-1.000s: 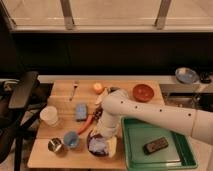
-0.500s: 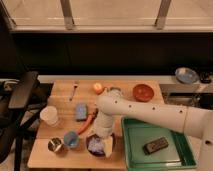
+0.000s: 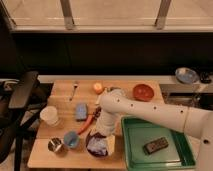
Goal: Wipe red bowl with towel
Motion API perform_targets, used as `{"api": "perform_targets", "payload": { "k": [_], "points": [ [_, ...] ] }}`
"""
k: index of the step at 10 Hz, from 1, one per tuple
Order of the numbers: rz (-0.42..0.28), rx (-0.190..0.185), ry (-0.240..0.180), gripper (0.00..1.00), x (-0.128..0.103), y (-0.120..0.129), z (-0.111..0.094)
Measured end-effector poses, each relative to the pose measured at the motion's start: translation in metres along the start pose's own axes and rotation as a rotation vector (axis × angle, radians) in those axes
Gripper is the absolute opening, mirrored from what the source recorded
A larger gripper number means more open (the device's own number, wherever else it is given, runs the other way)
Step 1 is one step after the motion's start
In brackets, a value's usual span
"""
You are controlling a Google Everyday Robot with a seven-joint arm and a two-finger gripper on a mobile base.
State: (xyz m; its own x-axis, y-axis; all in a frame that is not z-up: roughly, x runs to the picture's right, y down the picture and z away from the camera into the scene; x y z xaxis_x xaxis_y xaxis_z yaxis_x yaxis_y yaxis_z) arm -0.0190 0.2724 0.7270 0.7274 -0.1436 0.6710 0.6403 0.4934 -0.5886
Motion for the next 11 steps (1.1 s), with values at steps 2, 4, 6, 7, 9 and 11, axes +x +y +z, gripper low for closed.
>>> {"api": "perform_targets", "payload": {
  "k": [2,4,6,7,9,11],
  "points": [
    [0.022,0.006,0.005,0.8,0.01,0.0,-0.004],
    [0.033,0.005,0.001,0.8,0.014,0.0,-0.003],
    [0.029,-0.006,-0.009,0.8,0.012,0.0,0.004],
    [0.028,-0.007,-0.013,0.8,0.011,0.0,0.005],
    [0.026,-0.005,-0.02,0.8,0.009,0.0,0.007],
    [0.024,0.0,-0.02,0.77,0.007,-0.001,0.006]
  ]
}}
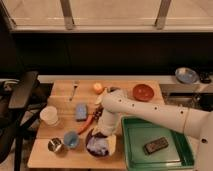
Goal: Wipe red bowl with towel
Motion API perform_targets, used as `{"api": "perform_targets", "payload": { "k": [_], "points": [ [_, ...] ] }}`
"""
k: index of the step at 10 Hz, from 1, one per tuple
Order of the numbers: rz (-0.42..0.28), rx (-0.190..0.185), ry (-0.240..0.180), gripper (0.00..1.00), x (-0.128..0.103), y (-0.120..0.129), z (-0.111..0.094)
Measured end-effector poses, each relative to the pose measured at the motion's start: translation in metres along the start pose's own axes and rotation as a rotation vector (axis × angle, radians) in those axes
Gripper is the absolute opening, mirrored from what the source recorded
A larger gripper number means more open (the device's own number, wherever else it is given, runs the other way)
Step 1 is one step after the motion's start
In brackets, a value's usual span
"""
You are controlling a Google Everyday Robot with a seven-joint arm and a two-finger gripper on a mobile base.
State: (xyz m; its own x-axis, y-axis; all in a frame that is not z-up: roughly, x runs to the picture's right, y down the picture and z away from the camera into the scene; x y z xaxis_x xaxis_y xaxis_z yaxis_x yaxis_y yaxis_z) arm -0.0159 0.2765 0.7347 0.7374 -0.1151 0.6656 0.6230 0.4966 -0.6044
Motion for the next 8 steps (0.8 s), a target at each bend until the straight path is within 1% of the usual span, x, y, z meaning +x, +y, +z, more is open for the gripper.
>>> {"api": "perform_targets", "payload": {
  "k": [1,2,3,4,5,8],
  "points": [
    [-0.001,0.009,0.006,0.68,-0.001,0.0,-0.005],
    [-0.002,0.019,0.016,0.61,-0.001,0.001,-0.011],
    [-0.005,0.032,0.027,0.58,-0.003,0.001,-0.019],
    [-0.006,0.046,0.035,0.58,-0.005,0.001,-0.028],
    [-0.005,0.053,0.037,0.58,-0.005,0.002,-0.032],
    [-0.02,0.045,0.039,0.58,-0.008,0.0,-0.029]
  ]
}}
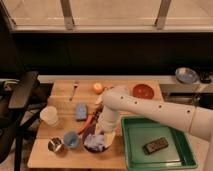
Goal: Wipe red bowl with towel
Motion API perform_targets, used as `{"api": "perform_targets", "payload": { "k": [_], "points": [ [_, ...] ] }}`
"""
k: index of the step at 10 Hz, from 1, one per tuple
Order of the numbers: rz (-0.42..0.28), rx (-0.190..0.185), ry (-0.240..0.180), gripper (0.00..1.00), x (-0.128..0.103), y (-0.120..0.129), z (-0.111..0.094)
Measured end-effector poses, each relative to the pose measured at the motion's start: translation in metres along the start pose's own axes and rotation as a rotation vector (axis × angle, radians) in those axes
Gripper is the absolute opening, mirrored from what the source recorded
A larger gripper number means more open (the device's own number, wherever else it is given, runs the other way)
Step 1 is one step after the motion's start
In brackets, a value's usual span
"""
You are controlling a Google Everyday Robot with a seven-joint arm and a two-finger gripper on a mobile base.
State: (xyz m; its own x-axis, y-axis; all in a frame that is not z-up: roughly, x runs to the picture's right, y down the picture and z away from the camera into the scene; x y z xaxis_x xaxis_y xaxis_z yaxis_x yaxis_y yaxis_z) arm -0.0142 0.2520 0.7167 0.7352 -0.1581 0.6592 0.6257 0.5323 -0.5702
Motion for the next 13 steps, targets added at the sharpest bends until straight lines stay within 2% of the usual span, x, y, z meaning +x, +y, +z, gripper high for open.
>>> {"api": "perform_targets", "payload": {
  "k": [7,11,12,13],
  "points": [
    [-0.036,-0.012,-0.032,0.58,-0.02,-0.012,0.017],
    [-0.007,-0.051,-0.061,0.58,-0.011,-0.011,0.044],
    [0.0,-0.06,-0.067,0.54,-0.01,-0.011,0.05],
    [0.006,-0.064,-0.068,0.46,-0.009,-0.01,0.052]
  ]
}}
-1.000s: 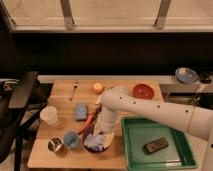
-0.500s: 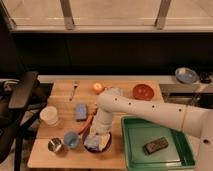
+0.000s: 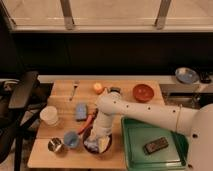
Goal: Wipe red bowl with towel
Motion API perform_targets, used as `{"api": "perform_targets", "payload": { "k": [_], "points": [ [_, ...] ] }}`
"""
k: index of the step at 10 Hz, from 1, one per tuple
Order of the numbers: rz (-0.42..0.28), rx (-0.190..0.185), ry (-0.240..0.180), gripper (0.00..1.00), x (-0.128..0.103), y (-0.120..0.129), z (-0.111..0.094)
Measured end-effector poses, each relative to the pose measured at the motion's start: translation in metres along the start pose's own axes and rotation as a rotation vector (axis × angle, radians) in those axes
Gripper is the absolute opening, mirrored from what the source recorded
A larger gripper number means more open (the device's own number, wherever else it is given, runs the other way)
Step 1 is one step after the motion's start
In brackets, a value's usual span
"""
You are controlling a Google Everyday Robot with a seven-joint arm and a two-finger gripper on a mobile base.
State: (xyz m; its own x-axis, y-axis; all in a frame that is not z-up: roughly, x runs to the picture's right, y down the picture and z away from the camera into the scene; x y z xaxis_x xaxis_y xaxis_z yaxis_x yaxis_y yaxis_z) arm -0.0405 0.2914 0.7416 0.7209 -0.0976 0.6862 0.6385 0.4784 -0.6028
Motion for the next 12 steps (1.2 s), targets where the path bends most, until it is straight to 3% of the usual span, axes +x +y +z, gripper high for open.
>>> {"api": "perform_targets", "payload": {
  "k": [4,5,8,12],
  "points": [
    [0.001,0.037,0.012,0.06,-0.005,0.003,-0.017],
    [0.007,0.049,0.008,0.01,-0.003,0.004,-0.022],
    [0.039,0.138,-0.008,0.0,0.009,-0.002,-0.065],
    [0.173,0.325,-0.062,0.0,0.06,-0.037,-0.166]
  ]
}}
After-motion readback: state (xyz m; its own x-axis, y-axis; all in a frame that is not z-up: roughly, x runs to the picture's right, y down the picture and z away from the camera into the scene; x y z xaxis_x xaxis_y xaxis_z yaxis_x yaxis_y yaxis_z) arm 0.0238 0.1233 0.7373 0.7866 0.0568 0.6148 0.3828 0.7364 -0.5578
